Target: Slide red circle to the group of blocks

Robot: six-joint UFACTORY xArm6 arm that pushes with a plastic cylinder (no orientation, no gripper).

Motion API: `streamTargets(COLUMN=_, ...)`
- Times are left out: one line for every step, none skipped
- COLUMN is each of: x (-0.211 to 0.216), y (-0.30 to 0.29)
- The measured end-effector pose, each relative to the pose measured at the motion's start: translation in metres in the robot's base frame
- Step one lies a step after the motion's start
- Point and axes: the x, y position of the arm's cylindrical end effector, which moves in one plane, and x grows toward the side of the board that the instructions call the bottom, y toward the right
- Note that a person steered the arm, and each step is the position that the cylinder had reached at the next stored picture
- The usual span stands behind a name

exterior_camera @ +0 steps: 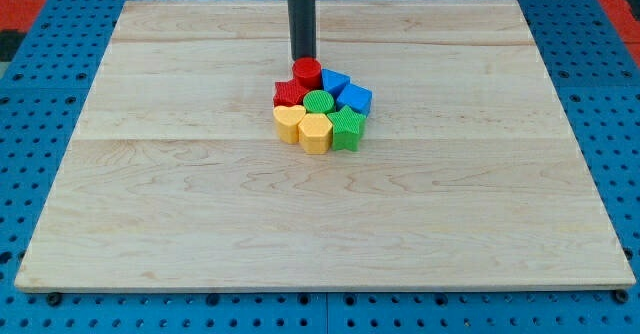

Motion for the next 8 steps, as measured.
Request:
streamTargets(x=0.002, y=0.0)
streamTargets(x=0.006, y=0.0)
streamTargets(x=0.011, y=0.0)
streamTargets(x=0.013, y=0.0)
streamTargets(x=0.016, y=0.0)
streamTargets(x=0.019, y=0.0)
streamTargets(x=0.02, y=0.0)
streamTargets(x=0.021, y=0.0)
